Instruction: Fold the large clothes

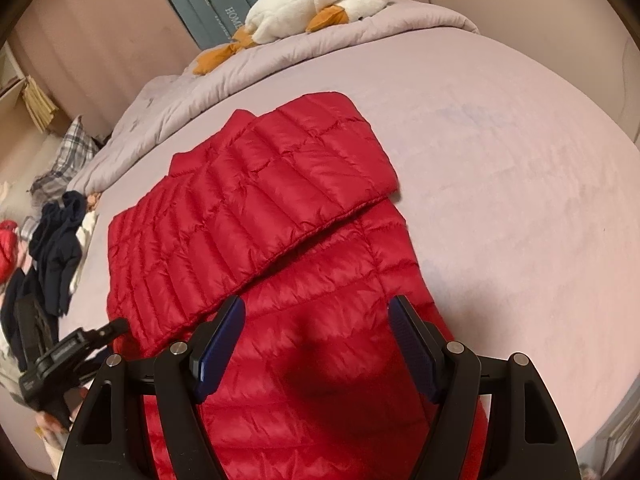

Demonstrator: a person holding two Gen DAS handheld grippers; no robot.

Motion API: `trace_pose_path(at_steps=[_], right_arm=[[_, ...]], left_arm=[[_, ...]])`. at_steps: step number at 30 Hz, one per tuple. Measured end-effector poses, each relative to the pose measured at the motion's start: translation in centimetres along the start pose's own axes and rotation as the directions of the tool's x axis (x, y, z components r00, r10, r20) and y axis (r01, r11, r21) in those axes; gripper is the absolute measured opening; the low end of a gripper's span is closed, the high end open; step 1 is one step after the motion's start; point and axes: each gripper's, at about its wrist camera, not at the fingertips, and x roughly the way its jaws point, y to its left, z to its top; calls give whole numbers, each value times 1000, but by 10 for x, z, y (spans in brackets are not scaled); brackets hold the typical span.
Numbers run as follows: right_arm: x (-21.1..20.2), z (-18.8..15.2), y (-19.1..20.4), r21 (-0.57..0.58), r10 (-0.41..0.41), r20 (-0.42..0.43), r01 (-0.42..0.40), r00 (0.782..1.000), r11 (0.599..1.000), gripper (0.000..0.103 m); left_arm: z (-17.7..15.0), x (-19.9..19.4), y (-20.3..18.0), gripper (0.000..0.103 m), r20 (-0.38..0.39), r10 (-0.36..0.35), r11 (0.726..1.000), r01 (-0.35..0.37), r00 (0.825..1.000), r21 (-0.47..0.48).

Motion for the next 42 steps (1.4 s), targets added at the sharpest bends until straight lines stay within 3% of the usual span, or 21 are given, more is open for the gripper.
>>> trace_pose_path(at_steps=[1, 4, 12, 14, 19, 23, 32, 42], right_arm=[[0, 0, -1, 4, 0, -1, 0, 1000, 1000, 74], [-1, 0, -2, 11, -3, -1, 3, 1000, 1000, 74], [-13, 1, -6, 20, -15, 39, 14, 999, 1000, 74], [-15, 1, -8, 23, -15, 45, 14, 999, 1000, 74], [-16, -1, -11, 34, -21, 52, 20, 998, 999, 74], [-15, -1, -9, 23, -35, 49, 34, 998, 999, 74], [-8, 3, -6, 9, -47, 40, 46, 998, 999, 74], [-1, 3, -8, 16, -50, 17, 49, 999, 999, 74]], left_arm=[[1, 3, -1, 21, -8, -14, 1000, 14, 1000, 3], [9, 0, -12, 10, 12, 1, 999, -1, 1000, 35], [75, -57, -49, 8, 217, 7, 986, -42, 976, 159], [91, -63, -54, 8, 237, 11, 981, -56, 971, 184], [124, -61, -57, 8, 286, 105, 960, -172, 953, 223], [140, -40, -38, 8, 250, 154, 960, -205, 956, 191], [139, 4, 0, 9, 155, 249, 953, -270, 956, 135], [133, 24, 14, 16, 122, 291, 944, -306, 949, 127]])
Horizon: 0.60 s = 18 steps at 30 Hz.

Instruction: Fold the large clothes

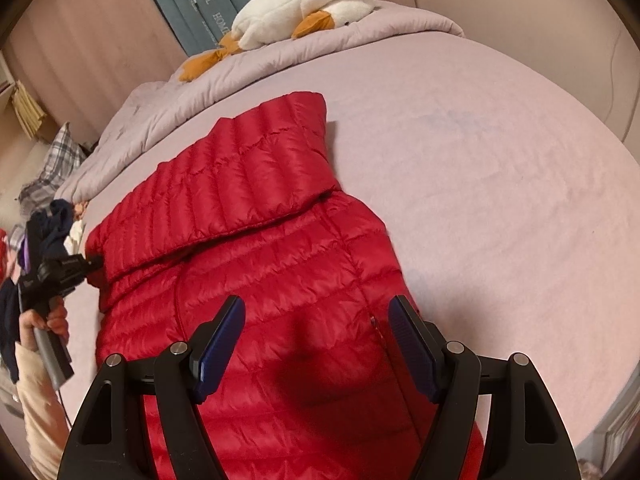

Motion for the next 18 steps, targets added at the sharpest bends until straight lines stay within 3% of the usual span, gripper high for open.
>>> trace_pose_path(at_steps=[3, 5, 7, 9, 18], right_arm=[[0, 0, -1, 0, -2, -1, 2, 1000, 1000, 74], [-2, 0, 0, -1, -1, 1, 1, 1000, 1000, 74], [-4, -1, 1, -2, -2, 7, 2, 1000, 1000, 74], [-8, -1, 2, -3, -3, 17, 3, 1000, 1000, 74], [-30, -3, 0, -14, -2, 70, 3, 998, 1000, 74]], left_arm=[[-3, -2, 3, 23, 7, 3, 1000, -3, 1000, -19], [-6, -9, 5, 32, 25, -9, 999, 10, 1000, -35], [-9, -17, 7, 48, 37, -10, 999, 11, 999, -44], [-11, -25, 7, 52, 50, -15, 999, 17, 999, -41], [-42, -86, 8, 85, 127, -48, 999, 48, 991, -2]])
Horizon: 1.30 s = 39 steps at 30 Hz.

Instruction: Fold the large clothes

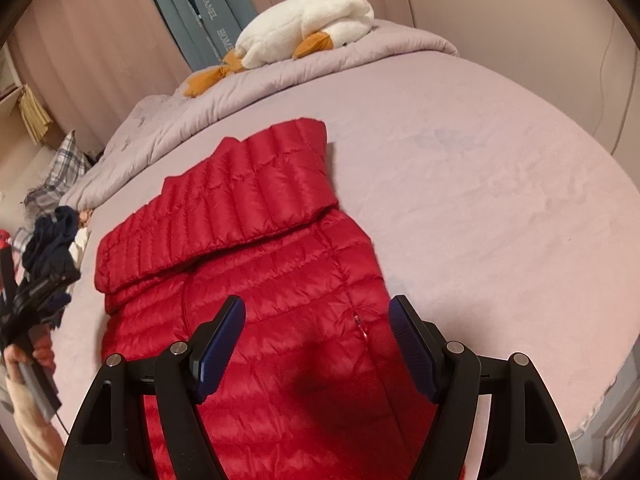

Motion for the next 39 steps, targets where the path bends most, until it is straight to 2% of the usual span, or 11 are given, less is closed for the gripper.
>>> trace_pose_path(at_steps=[6, 11, 15, 21, 25, 29, 33, 35, 39], right_arm=[[-17, -6, -9, -25, -9, 30, 9, 999, 1000, 74], [-24, -19, -22, -22, 20, 24, -19, 1000, 1000, 85], [-23, -33, -33, -29, 15, -20, -16, 1000, 999, 85], [-20, -55, -50, -34, 12, -77, -15, 997, 999, 85], [-19, -70, -58, -22, 33, -119, -36, 992, 999, 85], [-20, -83, -64, -35, 35, -135, -40, 990, 999, 85], [-16, -92, -73, -18, 63, -151, -66, 987, 998, 85], [-12, -95, -76, -16, 68, -167, -72, 984, 997, 85], [-13, -97, -76, -29, 76, -180, -83, 981, 996, 85]], left_arm=[[-40, -42, 1, 95, 9, -37, 999, 37, 999, 34], [-83, -62, 4, 97, -24, -98, 995, 98, 995, 7], [-121, -66, 8, 97, -83, -147, 989, 145, 986, -34], [-163, -65, 9, 97, -142, -156, 987, 150, 977, -52], [-182, -70, 13, 96, -154, -172, 984, 162, 973, -73], [-197, -74, 14, 96, -157, -189, 982, 184, 969, -47], [-209, -72, 13, 87, -181, -215, 976, 208, 960, -58], [-214, -72, 13, 86, -196, -233, 972, 224, 952, -69], [-224, -78, 15, 86, -177, -245, 969, 236, 953, -73]])
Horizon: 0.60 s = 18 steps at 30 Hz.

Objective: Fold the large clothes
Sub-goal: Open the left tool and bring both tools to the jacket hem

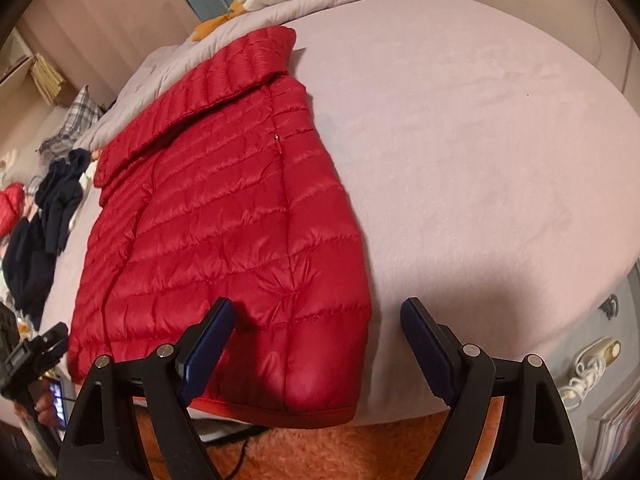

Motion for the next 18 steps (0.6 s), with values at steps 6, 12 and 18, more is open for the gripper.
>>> trace_pose_path(at_steps=[6, 12, 18], right_arm=[[1, -3, 5, -24, 23, -17, -24, 1000, 999, 85], [6, -7, 11, -52, 27, -26, -29, 999, 998, 84], [10, -4, 9, -30, 46, -27, -47, 999, 998, 77]], left_arm=[[-7, 1, 9, 82, -16, -49, 998, 48, 999, -47], [-9, 5, 14, 78, -15, -83, 993, 82, 996, -85], [-9, 10, 12, 77, -18, -86, 994, 84, 996, -70]])
